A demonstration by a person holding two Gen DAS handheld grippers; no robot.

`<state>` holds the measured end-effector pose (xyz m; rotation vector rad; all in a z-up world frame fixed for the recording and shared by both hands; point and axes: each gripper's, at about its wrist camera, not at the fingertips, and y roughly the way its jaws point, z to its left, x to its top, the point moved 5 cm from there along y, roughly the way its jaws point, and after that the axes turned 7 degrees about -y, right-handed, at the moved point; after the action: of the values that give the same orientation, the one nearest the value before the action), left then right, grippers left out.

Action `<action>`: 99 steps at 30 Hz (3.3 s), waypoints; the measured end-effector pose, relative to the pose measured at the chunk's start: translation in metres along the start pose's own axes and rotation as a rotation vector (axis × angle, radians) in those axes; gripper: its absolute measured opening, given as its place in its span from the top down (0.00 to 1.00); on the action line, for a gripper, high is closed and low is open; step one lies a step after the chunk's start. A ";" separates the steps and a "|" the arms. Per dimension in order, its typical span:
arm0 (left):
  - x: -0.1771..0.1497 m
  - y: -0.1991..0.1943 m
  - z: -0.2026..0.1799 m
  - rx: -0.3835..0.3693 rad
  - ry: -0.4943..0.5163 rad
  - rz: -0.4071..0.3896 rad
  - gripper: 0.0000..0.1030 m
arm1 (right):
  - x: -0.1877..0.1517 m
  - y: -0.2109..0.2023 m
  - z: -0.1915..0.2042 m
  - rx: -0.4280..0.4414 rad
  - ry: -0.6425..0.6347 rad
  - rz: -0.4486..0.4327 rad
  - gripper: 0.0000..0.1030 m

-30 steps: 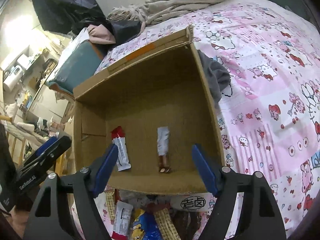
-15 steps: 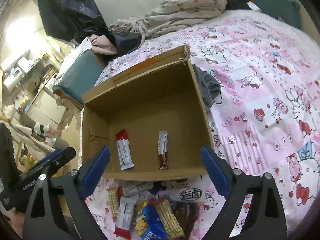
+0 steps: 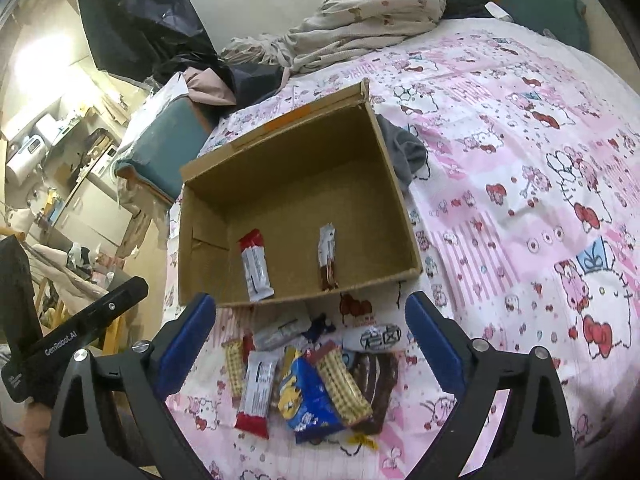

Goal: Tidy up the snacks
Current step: 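Withdraw both open tools from the box back over the snack pile, then grasp a yellow checkered wafer bar with the left tool while the right tool grasps the blue-and-yellow chip bag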

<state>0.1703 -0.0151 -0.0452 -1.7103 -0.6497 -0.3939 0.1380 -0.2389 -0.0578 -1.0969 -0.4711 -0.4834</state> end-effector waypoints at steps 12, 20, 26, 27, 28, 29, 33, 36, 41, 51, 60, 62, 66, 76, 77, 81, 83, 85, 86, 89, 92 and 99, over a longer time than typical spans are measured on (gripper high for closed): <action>-0.027 -0.008 0.020 0.058 -0.025 0.026 0.03 | -0.019 -0.012 0.005 0.044 0.024 -0.001 0.00; -0.037 -0.003 0.029 0.101 -0.037 0.053 0.02 | -0.033 -0.003 0.003 0.053 0.063 0.055 0.00; -0.043 0.005 0.043 0.174 -0.060 0.056 0.02 | -0.036 0.003 -0.001 0.026 0.075 0.072 0.00; -0.043 0.007 0.046 0.182 -0.071 0.060 0.02 | -0.037 0.004 -0.003 0.019 0.084 0.078 0.00; -0.044 0.012 0.053 0.196 -0.098 0.079 0.02 | -0.038 0.005 -0.005 0.016 0.093 0.083 0.00; -0.045 0.014 0.058 0.205 -0.114 0.091 0.02 | -0.038 0.006 -0.008 0.015 0.110 0.090 0.00; -0.058 0.034 0.085 0.238 -0.227 0.190 0.20 | -0.040 0.010 -0.018 0.025 0.178 0.112 0.00; -0.072 0.058 0.091 0.223 -0.263 0.291 0.42 | -0.041 0.015 -0.024 0.026 0.213 0.129 0.00; -0.084 0.091 0.073 0.207 -0.225 0.351 0.46 | -0.044 0.019 -0.030 0.029 0.244 0.146 0.00; -0.107 0.133 0.049 0.262 -0.079 0.451 0.46 | -0.046 0.019 -0.040 0.011 0.272 0.153 0.00; -0.116 0.126 0.048 0.286 -0.039 0.483 0.77 | -0.046 0.027 -0.039 0.003 0.266 0.172 0.00; -0.115 0.120 0.053 0.286 -0.044 0.480 0.77 | -0.047 0.030 -0.038 0.006 0.262 0.178 0.00; -0.111 0.103 0.065 0.276 -0.092 0.486 0.77 | -0.051 0.036 -0.023 0.042 0.202 0.217 0.01; -0.094 0.022 0.062 0.159 -0.097 0.391 0.77 | -0.090 0.085 0.043 0.034 -0.189 0.461 0.49; -0.095 0.015 0.062 0.147 -0.096 0.384 0.77 | -0.093 0.091 0.046 0.034 -0.199 0.482 0.49; -0.089 0.009 0.060 0.139 -0.078 0.349 0.77 | -0.108 0.109 0.052 0.007 -0.245 0.538 0.52; -0.089 0.010 0.057 0.126 -0.089 0.351 0.77 | -0.111 0.117 0.053 -0.022 -0.273 0.551 0.54; -0.089 0.018 0.058 0.121 -0.094 0.354 0.77 | -0.116 0.126 0.054 -0.064 -0.306 0.571 0.56; -0.087 0.024 0.059 0.119 -0.095 0.352 0.77 | -0.118 0.129 0.055 -0.066 -0.305 0.582 0.58; -0.087 0.022 0.056 0.122 -0.083 0.338 0.77 | -0.120 0.133 0.055 -0.058 -0.294 0.580 0.69; -0.088 0.022 0.056 0.128 -0.074 0.333 0.77 | -0.113 0.123 0.056 -0.019 -0.264 0.550 0.74; -0.088 0.021 0.057 0.131 -0.078 0.322 0.77 | -0.099 0.081 0.048 0.097 -0.138 0.497 0.76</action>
<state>0.1096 0.0190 -0.1260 -1.6754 -0.4351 -0.0570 0.1001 -0.1511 -0.1549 -1.1110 -0.3213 0.0513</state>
